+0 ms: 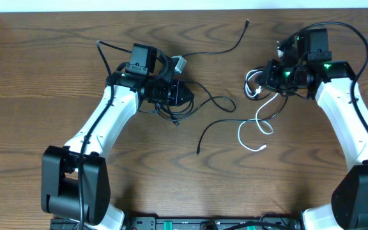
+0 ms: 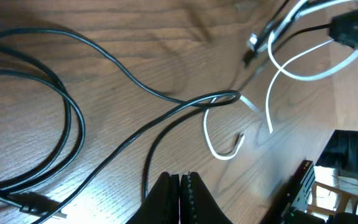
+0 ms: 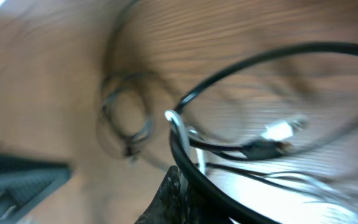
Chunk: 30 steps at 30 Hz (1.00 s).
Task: Untangle cables
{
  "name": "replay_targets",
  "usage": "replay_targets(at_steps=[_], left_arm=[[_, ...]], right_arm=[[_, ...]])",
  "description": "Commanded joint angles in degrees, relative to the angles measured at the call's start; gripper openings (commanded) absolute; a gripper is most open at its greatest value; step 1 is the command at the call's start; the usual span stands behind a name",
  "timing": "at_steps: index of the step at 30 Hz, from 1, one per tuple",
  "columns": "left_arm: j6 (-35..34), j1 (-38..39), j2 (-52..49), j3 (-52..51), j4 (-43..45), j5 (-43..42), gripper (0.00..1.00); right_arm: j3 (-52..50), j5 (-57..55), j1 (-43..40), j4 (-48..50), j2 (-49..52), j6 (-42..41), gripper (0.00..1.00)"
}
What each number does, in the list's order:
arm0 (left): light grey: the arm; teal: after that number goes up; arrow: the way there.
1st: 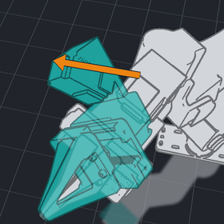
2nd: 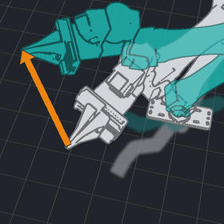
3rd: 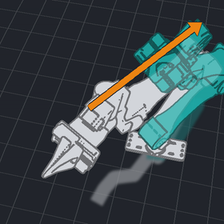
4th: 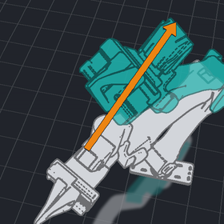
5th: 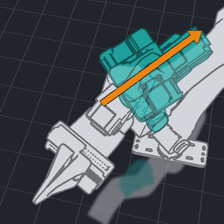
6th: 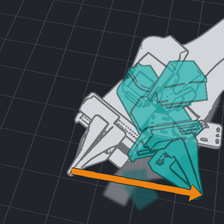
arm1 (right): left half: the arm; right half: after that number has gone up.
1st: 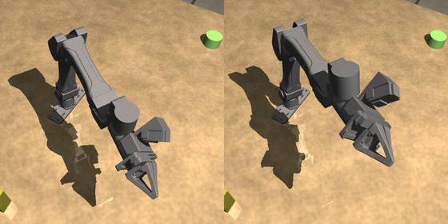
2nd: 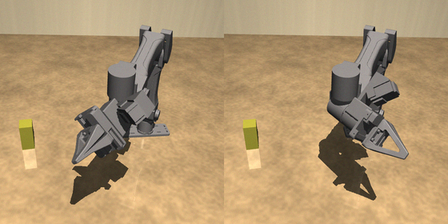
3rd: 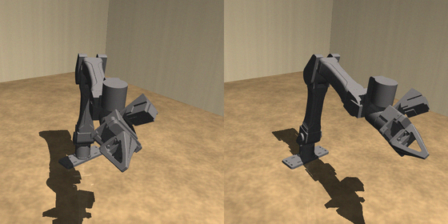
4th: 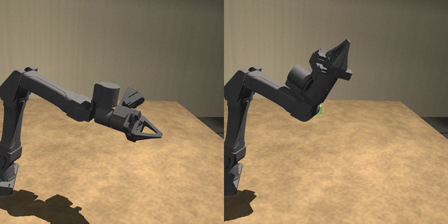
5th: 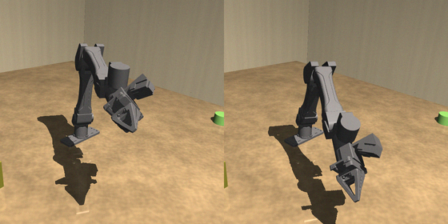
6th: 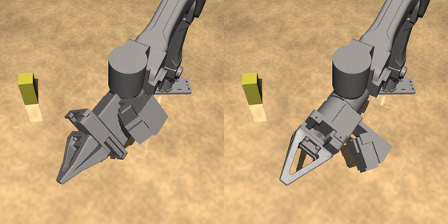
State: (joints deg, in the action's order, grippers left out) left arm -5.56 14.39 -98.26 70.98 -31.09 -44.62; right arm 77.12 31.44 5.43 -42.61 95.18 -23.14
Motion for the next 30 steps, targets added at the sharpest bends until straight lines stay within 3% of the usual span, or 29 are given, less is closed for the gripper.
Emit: replay_targets(at_steps=[1,6,13,22,27,30], left_arm=[[1.3,-0.2,0.3,0.5,-0.2,0.1,0.17],[1.3,-0.2,0.3,0.5,0.1,-10.7,0.47],[3.4,-0.2,0.3,0.5,0.9,-19.7,0.67],[3.4,0.0,0.3,0.5,9.5,-19.6,0.7],[3.4,2.1,0.3,0.5,13.3,-8.6,0.7],[3.4,3.0,0.3,0.5,14.7,-8.2,0.7]], right_arm=[[0.1,20.4,1.3,2.4,-1.1,6.5,0.01],[0.1,36.5,1.9,13.6,-1.1,1.0,0.01],[0.1,38.0,1.9,17.5,-1.2,-1.7,0.01],[0.1,38.0,2.9,17.6,-1.2,-3.7,0.01],[0.1,38.4,3.4,17.6,-1.2,-4.7,0.01],[0.1,38.4,3.3,17.6,-1.2,-4.7,0.01]])
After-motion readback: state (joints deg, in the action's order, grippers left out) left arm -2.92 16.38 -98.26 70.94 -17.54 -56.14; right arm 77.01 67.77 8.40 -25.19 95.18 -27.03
